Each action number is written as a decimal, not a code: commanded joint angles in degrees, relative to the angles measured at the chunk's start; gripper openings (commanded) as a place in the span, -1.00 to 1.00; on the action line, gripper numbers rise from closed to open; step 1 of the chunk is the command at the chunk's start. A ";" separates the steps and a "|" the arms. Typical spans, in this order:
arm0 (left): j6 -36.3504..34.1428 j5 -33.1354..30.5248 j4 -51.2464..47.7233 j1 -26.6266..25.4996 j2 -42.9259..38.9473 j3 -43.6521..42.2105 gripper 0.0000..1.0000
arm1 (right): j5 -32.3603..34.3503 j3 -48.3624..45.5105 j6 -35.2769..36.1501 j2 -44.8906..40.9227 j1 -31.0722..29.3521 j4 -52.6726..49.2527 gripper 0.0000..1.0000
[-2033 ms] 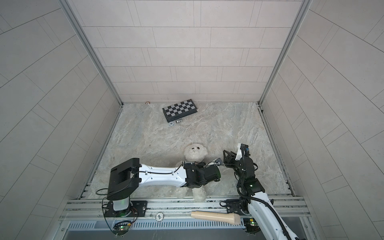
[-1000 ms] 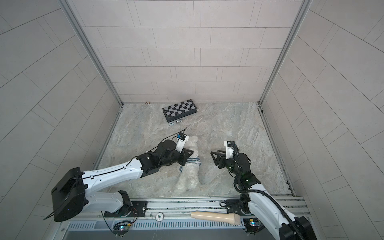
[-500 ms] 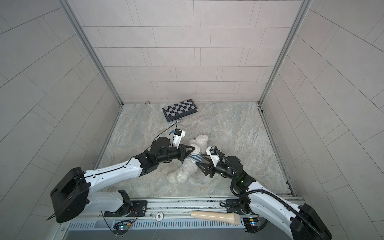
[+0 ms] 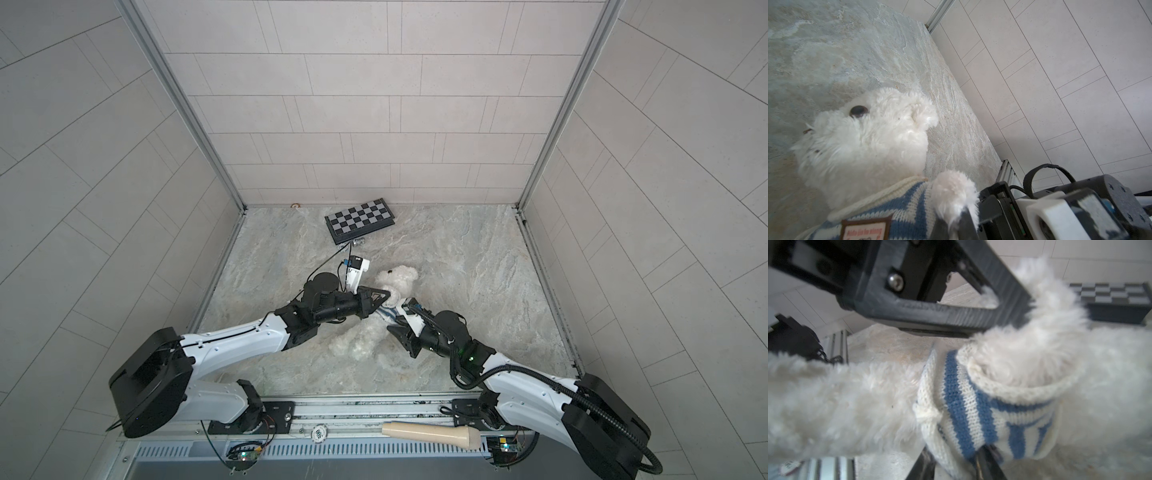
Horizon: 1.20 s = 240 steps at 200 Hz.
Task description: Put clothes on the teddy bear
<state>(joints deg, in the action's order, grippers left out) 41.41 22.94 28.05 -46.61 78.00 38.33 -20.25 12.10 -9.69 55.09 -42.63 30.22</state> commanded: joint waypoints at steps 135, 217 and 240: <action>13.82 -6.06 11.23 3.07 11.81 -1.77 -0.99 | 4.67 16.22 6.36 -6.45 -0.74 -29.92 -1.00; 9.93 -11.21 12.20 4.63 15.32 -6.00 -0.77 | 0.97 19.29 0.88 7.44 -2.76 -22.14 -0.76; 7.25 -10.48 11.87 6.51 13.57 -7.36 -0.47 | 0.15 18.77 -0.88 7.84 -3.07 -19.20 -0.57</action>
<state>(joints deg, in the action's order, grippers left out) 52.58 14.00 39.62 -42.13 92.84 32.53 -17.67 30.92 -8.16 62.98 -45.08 5.89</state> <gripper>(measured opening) 0.209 0.180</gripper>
